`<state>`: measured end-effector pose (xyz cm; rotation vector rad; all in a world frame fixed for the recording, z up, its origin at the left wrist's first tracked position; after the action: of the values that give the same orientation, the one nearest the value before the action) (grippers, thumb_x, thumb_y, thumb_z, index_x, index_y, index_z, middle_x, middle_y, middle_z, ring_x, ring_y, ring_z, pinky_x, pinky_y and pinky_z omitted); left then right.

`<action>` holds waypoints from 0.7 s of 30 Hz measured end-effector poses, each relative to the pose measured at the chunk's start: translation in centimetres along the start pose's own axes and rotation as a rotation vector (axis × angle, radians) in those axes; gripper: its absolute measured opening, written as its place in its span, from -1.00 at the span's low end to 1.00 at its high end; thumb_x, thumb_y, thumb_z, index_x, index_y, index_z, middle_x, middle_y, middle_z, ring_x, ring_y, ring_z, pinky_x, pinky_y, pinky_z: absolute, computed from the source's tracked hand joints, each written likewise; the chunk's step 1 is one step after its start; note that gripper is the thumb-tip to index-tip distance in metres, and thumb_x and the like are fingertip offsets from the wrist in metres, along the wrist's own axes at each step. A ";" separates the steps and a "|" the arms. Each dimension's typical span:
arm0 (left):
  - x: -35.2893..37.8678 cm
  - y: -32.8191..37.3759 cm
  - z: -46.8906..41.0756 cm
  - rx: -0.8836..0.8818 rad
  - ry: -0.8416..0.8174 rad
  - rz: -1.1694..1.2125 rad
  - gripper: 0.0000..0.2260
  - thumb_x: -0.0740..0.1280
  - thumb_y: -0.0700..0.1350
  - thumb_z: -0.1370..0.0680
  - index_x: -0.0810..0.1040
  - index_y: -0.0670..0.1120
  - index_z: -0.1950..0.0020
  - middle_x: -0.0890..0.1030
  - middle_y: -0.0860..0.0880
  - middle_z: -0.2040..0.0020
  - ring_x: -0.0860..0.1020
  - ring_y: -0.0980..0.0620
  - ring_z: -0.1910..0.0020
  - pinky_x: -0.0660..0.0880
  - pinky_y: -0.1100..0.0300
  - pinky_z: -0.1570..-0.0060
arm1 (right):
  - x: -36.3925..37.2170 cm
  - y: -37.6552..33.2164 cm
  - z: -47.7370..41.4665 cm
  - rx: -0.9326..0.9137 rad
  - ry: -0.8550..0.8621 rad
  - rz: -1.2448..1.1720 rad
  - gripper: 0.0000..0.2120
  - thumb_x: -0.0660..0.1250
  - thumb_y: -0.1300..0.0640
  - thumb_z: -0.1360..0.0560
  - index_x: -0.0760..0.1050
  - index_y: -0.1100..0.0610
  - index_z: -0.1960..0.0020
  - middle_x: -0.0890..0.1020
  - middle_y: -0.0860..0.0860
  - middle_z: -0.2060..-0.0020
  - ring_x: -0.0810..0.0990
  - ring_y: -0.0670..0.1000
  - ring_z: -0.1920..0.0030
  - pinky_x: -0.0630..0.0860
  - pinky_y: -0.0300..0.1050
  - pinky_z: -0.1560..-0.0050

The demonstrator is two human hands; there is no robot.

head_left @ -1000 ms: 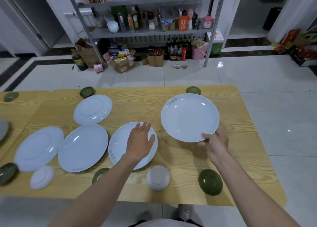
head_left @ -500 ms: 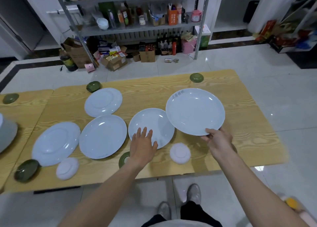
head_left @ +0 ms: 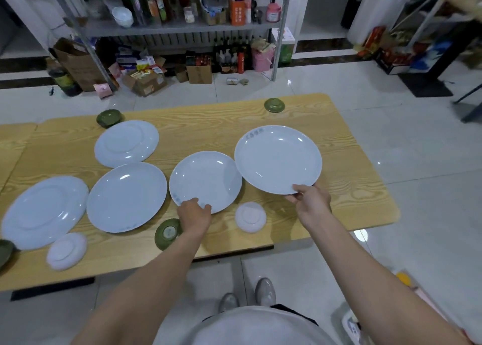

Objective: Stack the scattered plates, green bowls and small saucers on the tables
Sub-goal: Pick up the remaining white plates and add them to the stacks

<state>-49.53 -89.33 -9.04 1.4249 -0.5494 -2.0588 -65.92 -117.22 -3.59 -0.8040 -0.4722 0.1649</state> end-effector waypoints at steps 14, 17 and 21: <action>2.2 -4.2 0.7 -0.450 0.128 0.686 -0.42 0.35 -0.39 -0.47 0.17 -0.11 -0.39 0.44 -0.08 -0.17 0.47 -0.11 -0.02 0.52 0.09 -0.02 | 1.5 -0.5 -1.9 0.021 -0.052 0.076 -0.65 0.24 0.55 -0.46 0.56 0.14 0.01 0.67 0.05 0.04 0.65 0.19 -0.01 0.63 0.06 0.14; 3.2 -4.4 0.2 -0.461 0.138 0.962 -0.39 0.30 -0.48 -0.43 0.31 -0.01 -0.38 0.51 -0.05 -0.29 0.54 -0.12 -0.13 0.60 -0.08 -0.07 | 1.5 -0.5 -2.0 0.032 -0.053 0.091 -0.66 0.25 0.55 -0.46 0.56 0.16 -0.01 0.66 0.06 0.05 0.65 0.21 -0.02 0.63 0.05 0.16; 2.9 -3.6 1.0 -0.454 0.167 1.153 -0.31 0.24 -0.55 -0.47 0.32 0.00 -0.48 0.46 0.03 -0.22 0.54 -0.15 -0.17 0.62 0.03 0.10 | 1.8 -0.6 -2.0 0.037 -0.079 0.107 -0.64 0.25 0.54 -0.47 0.54 0.23 -0.15 0.67 0.08 0.03 0.64 0.23 -0.07 0.64 0.09 0.08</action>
<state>-52.05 -88.46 -12.95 0.6945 -0.5801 -1.0224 -63.42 -118.35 -3.69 -0.7885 -0.4993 0.3048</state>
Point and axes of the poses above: each hand's wrist, its own z-axis away from the middle knuckle, its own x-axis out of the palm, y = z × x, the point moved 10 cm from there along -z, towards the middle knuckle
